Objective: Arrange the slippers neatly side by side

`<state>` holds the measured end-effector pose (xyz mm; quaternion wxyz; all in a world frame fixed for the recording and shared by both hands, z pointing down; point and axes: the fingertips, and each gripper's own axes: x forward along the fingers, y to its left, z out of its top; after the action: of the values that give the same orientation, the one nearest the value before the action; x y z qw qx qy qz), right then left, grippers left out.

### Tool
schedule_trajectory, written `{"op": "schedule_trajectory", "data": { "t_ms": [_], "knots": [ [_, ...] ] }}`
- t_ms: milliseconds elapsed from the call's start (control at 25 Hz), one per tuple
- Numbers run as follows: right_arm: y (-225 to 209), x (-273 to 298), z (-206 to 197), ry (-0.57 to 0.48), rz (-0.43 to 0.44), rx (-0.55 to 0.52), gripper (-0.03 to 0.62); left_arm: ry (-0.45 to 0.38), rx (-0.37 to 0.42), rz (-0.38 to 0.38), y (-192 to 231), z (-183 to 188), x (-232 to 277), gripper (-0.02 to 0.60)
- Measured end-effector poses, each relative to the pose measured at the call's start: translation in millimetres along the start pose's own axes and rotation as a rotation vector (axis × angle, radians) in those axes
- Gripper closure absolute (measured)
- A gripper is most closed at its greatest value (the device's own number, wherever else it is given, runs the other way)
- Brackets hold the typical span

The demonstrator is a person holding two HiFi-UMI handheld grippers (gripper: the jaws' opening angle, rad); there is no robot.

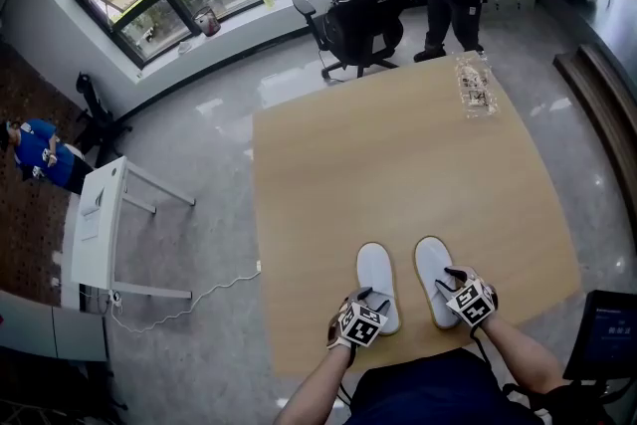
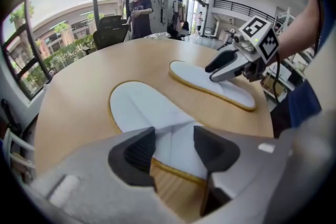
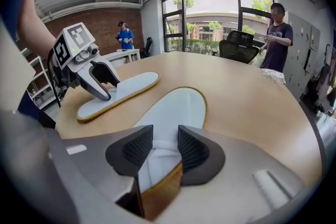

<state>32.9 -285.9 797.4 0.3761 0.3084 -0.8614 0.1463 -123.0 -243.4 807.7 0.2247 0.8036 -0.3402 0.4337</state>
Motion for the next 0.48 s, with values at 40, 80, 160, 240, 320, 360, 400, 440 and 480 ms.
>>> {"op": "schedule_trajectory", "data": {
  "t_ms": [40,80,160,240,320,360,400,440,480],
  "knots": [
    [1.6,0.7,1.0,0.002,0.004,-0.001,0.438,-0.001,-0.016,0.005,-0.8,1.1,0.3,0.35],
    [3.3,1.6,2.0,0.001,0.007,0.001,0.439,0.0,-0.031,0.009,-1.8,1.7,0.4,0.35],
    [5.5,3.8,3.9,-0.001,0.009,0.011,0.439,0.005,-0.051,0.018,-3.6,2.6,1.3,0.35],
    [5.6,6.3,5.6,-0.007,0.009,0.023,0.439,0.007,-0.061,0.021,-5.8,4.6,3.6,0.35],
    [5.7,8.9,7.4,-0.01,0.01,0.036,0.438,0.009,-0.067,0.019,-7.8,7.3,6.3,0.35],
    [6.6,9.9,8.0,-0.008,0.011,0.047,0.439,0.011,-0.068,0.018,-8.6,8.3,7.5,0.35],
    [8.3,11.0,8.3,-0.006,0.013,0.062,0.437,0.012,-0.068,0.016,-9.4,9.1,8.4,0.35],
    [10.1,12.1,8.7,-0.007,0.016,0.077,0.439,0.013,-0.068,0.016,-10.1,9.8,9.0,0.35],
    [11.3,13.2,9.7,-0.009,0.016,0.087,0.439,0.013,-0.07,0.015,-10.4,10.6,9.3,0.35]
  ]
}}
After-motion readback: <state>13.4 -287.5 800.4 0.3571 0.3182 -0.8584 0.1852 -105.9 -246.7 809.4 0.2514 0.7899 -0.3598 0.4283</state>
